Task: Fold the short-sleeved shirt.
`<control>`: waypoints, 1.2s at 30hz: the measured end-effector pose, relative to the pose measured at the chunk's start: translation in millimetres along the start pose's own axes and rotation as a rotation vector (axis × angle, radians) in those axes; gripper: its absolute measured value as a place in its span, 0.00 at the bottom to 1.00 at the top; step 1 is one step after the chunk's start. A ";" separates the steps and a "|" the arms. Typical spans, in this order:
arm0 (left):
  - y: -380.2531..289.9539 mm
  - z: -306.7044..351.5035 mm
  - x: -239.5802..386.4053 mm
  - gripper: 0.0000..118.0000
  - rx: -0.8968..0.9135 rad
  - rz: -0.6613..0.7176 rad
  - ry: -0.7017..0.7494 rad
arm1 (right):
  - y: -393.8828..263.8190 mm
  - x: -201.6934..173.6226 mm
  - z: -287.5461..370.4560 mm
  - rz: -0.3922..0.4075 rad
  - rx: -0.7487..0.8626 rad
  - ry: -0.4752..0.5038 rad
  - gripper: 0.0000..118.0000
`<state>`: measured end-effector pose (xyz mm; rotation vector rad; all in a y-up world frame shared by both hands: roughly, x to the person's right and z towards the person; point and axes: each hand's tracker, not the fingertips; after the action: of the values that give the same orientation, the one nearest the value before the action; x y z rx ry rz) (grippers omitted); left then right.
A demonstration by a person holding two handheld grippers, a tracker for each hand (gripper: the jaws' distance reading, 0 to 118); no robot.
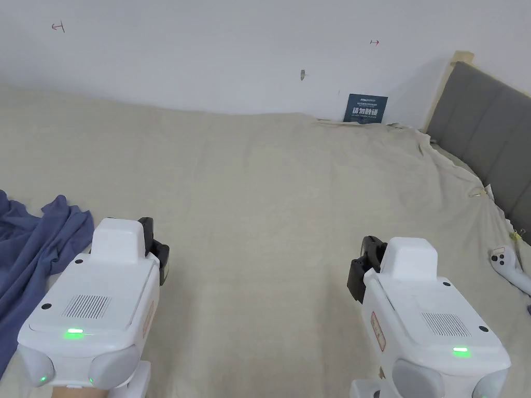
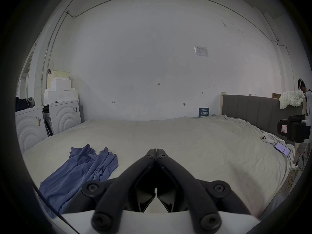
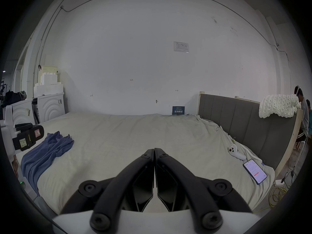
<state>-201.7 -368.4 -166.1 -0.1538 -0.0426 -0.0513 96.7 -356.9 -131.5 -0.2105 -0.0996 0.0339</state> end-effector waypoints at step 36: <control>0.7 0.8 2.7 0.00 0.010 0.004 -0.012 | 3.0 -1.7 1.4 0.010 0.003 0.008 0.00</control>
<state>-199.0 -367.7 -165.3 -0.1438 -0.0543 -0.0459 94.9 -353.7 -131.0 -0.2077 -0.0906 0.0431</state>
